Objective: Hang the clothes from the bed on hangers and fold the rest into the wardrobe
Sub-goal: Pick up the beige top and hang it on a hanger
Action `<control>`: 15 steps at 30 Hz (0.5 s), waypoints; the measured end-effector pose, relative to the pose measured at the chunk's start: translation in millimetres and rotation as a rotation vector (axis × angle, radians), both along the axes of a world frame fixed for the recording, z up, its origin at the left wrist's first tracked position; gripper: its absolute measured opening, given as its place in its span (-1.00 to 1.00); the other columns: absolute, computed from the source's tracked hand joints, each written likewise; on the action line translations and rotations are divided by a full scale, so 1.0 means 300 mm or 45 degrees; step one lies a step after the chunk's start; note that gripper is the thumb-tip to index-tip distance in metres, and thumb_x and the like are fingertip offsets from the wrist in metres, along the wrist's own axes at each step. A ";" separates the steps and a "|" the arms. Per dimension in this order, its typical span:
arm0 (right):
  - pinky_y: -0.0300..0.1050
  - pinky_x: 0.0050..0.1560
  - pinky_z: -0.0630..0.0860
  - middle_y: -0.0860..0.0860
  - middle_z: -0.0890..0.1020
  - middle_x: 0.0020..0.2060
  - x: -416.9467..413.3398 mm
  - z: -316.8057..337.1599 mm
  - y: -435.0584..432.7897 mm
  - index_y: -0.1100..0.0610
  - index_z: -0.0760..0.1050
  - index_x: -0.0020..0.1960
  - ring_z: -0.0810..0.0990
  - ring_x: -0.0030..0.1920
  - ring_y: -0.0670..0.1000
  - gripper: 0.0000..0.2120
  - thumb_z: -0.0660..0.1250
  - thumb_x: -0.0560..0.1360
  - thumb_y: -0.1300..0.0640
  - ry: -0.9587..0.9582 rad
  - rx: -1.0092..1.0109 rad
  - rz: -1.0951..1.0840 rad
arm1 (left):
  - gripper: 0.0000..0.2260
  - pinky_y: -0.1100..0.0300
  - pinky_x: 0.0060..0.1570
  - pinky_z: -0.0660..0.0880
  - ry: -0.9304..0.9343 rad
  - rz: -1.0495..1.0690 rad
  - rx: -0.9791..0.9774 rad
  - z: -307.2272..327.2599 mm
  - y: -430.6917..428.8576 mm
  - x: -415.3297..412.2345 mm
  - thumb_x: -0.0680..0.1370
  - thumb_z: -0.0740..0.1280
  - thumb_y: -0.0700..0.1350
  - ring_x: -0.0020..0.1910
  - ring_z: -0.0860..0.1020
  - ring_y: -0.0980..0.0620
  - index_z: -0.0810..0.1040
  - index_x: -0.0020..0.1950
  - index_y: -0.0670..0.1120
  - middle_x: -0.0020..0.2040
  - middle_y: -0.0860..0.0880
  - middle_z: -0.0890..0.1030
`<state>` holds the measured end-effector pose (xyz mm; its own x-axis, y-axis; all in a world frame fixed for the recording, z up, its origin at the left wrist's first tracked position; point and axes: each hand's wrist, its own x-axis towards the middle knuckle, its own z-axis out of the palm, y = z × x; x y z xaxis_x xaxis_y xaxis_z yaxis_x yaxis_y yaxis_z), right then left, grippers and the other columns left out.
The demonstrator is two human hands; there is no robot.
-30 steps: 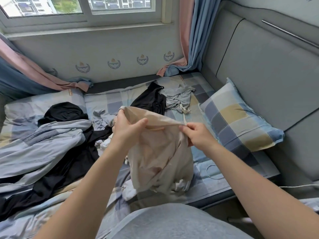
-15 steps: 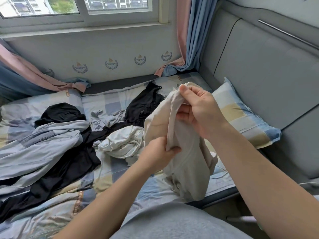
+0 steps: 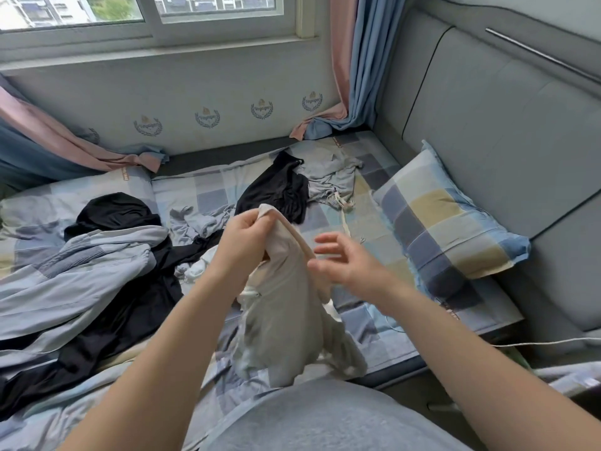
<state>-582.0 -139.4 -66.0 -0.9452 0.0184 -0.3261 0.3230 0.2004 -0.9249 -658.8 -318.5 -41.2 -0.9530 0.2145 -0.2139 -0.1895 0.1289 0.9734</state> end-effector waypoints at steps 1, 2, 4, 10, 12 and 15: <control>-0.15 0.19 0.50 -0.05 0.52 0.29 0.014 -0.030 -0.031 0.03 0.36 0.42 0.52 0.28 -0.08 -0.44 0.49 0.50 0.06 -0.023 0.017 0.075 | -0.79 -0.02 -0.08 0.39 -0.010 -0.020 0.066 0.026 0.001 0.004 0.67 0.26 -0.14 -0.14 0.48 -0.10 0.60 -0.09 -0.18 -0.16 -0.18 0.53; -0.28 0.16 0.46 -0.09 0.51 0.29 0.021 -0.053 -0.065 0.06 0.31 0.48 0.51 0.26 -0.19 -0.35 0.51 0.48 0.09 -0.026 -0.017 0.128 | -0.79 -0.03 -0.05 0.39 -0.023 -0.053 0.129 0.049 0.005 0.010 0.67 0.26 -0.14 -0.13 0.47 -0.11 0.60 -0.08 -0.19 -0.15 -0.18 0.53; -0.40 0.08 0.47 -0.09 0.57 0.24 0.023 -0.105 -0.126 0.11 0.36 0.47 0.54 0.18 -0.30 -0.41 0.49 0.50 0.21 0.020 -0.078 0.196 | -0.80 -0.03 -0.03 0.41 -0.050 -0.129 0.216 0.083 0.018 0.020 0.67 0.27 -0.13 -0.12 0.48 -0.12 0.58 -0.02 -0.23 -0.13 -0.19 0.53; -0.12 -0.01 0.58 -0.01 0.69 -0.03 -0.041 -0.165 -0.113 0.04 0.58 -0.03 0.65 0.01 0.01 -0.90 0.38 0.58 0.02 -0.169 -0.091 -0.259 | -0.88 0.11 0.00 0.59 0.006 -0.107 0.098 0.060 -0.036 -0.022 0.66 0.30 -0.14 0.01 0.67 -0.03 0.60 0.14 -0.08 0.05 -0.07 0.70; 0.05 0.11 0.61 0.11 0.70 -0.01 -0.061 -0.152 -0.078 0.15 0.58 0.13 0.68 0.02 0.11 -0.81 0.37 0.60 0.06 -0.208 -0.285 -0.490 | -0.90 0.08 0.04 0.57 0.017 -0.090 -0.169 0.003 -0.086 -0.041 0.63 0.34 -0.06 0.05 0.67 -0.02 0.59 0.12 0.01 0.10 -0.06 0.68; 0.17 0.22 0.57 0.22 0.68 0.06 -0.081 -0.119 -0.035 0.31 0.52 0.24 0.67 0.08 0.22 -0.66 0.35 0.61 0.07 -0.206 -0.376 -0.703 | -0.80 0.09 -0.12 0.57 -0.174 -0.113 -0.441 -0.114 -0.123 -0.032 0.61 0.34 0.08 -0.15 0.65 -0.01 0.59 0.01 -0.05 0.01 -0.09 0.69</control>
<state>-606.3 -150.0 -101.6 -0.7607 0.3755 -0.5295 0.4459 -0.2903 -0.8467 -668.4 -355.3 -75.2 -0.8916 0.1875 -0.4121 -0.2880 0.4675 0.8358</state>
